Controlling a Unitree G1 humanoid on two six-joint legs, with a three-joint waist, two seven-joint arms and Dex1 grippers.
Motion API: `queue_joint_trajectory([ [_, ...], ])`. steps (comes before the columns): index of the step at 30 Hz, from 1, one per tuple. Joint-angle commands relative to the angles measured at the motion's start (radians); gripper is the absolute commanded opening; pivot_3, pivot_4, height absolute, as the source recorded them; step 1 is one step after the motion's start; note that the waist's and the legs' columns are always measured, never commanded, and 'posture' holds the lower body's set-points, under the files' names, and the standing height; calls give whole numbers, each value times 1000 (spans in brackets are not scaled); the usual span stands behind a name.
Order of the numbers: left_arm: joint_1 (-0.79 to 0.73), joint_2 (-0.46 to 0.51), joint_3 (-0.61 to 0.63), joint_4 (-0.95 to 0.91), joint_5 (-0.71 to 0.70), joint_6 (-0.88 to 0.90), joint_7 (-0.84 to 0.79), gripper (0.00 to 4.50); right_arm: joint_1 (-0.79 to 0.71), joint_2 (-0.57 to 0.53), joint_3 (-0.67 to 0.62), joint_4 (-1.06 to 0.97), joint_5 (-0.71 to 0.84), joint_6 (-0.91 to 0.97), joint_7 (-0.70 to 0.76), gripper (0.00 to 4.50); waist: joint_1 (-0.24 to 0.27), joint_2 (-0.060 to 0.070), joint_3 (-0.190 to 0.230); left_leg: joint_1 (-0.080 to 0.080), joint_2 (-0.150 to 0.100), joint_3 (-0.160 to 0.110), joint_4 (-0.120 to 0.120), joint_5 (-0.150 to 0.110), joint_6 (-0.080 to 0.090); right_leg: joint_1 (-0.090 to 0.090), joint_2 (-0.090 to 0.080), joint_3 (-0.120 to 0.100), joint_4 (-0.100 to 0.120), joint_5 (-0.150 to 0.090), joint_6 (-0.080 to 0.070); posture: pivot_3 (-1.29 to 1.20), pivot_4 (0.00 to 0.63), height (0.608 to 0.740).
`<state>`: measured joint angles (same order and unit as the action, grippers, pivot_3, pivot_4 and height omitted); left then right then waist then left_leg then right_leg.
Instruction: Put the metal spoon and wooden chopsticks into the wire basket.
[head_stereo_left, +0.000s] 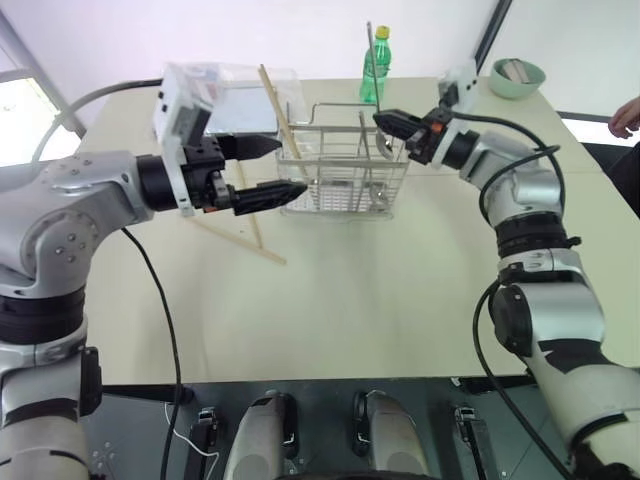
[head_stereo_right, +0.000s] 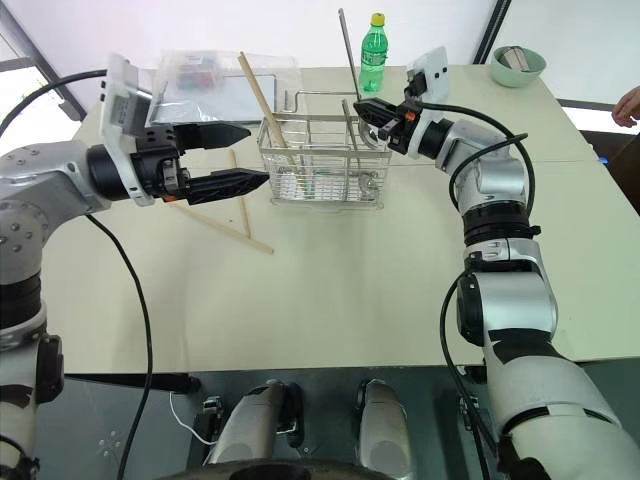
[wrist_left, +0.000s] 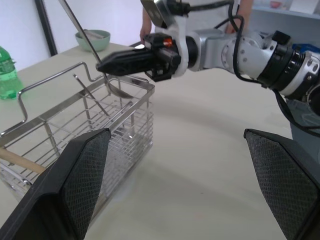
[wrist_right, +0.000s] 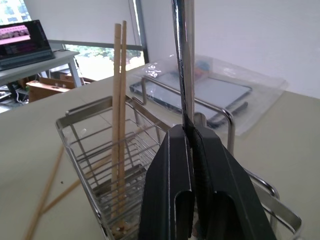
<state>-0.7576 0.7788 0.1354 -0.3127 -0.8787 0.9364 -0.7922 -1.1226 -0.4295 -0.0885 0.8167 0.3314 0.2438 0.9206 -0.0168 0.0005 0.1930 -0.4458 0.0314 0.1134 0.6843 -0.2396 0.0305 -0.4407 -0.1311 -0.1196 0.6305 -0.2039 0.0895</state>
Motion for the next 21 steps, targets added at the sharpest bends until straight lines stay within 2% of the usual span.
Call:
queue_joint_trajectory([
  [1, 1, 20, 40, -31, -13, 5, 12, 4500, -43, 0, -26, 13, -6, -39, -8, 687, 0, 0, 0, 0, 0, 0, 0, 0, 0, 0, 0, 0, 0, 0, 0, 0, 150, 707],
  [4, 7, 27, 41, -29, -5, 1, 22, 4500, -47, -10, -27, 4, -18, -58, -22, 1894, 0, 0, 0, 0, 0, 0, 0, 0, 0, 0, 0, 0, 0, 0, 0, 0, 150, 707],
  [7, 9, 26, 46, -27, -11, 3, 35, 4500, -57, -24, -32, 1, -22, -57, -29, 3351, 1, 0, 0, 0, 0, 0, 0, 0, 0, 0, 0, 0, 0, 0, 0, 0, 150, 707],
  [10, 7, 11, 62, -23, -8, 2, 85, 4500, -74, -69, -45, -16, -19, -46, -15, 3351, 3, 0, 0, 0, 0, 0, 0, 0, 0, 0, 0, 0, 0, 0, 0, 0, 150, 707],
  [12, -11, -15, 92, -6, -9, 21, 174, 4500, -88, -113, -52, -48, -8, -25, 16, 3351, 5, 0, 0, 0, 0, 0, 0, 0, 0, 0, 0, 0, 0, 0, 0, 0, 150, 707],
  [15, -57, -86, 163, 13, -17, 97, 395, 4500, -92, -189, -66, -145, 50, 66, 123, 3351, 6, 0, 0, 0, 0, -1, 0, 0, 0, 1, 0, 0, 0, 0, 0, 0, 150, 707],
  [18, -147, -239, 294, 32, -6, 245, 776, 4500, -37, -289, -81, -324, 151, 224, 267, 3351, 9, 0, 1, 0, 0, -2, 0, 0, 0, 1, 0, 0, 0, 0, 0, 0, 150, 707],
  [20, -245, -390, 442, 28, 186, 518, 1047, 4500, 29, -350, -78, -463, 213, 334, 333, 3351, 10, -3, 0, 1, 0, -3, 0, 0, 1, 2, 0, 0, 0, 0, 0, 0, 150, 707],
  [21, -278, -435, 489, 18, 260, 612, 1122, 4500, 52, -367, -77, -509, 233, 369, 344, 3351, 8, -4, 0, 1, -1, -4, 0, -2, 5, 5, 0, -1, -1, -1, 1, 0, 150, 707],
])
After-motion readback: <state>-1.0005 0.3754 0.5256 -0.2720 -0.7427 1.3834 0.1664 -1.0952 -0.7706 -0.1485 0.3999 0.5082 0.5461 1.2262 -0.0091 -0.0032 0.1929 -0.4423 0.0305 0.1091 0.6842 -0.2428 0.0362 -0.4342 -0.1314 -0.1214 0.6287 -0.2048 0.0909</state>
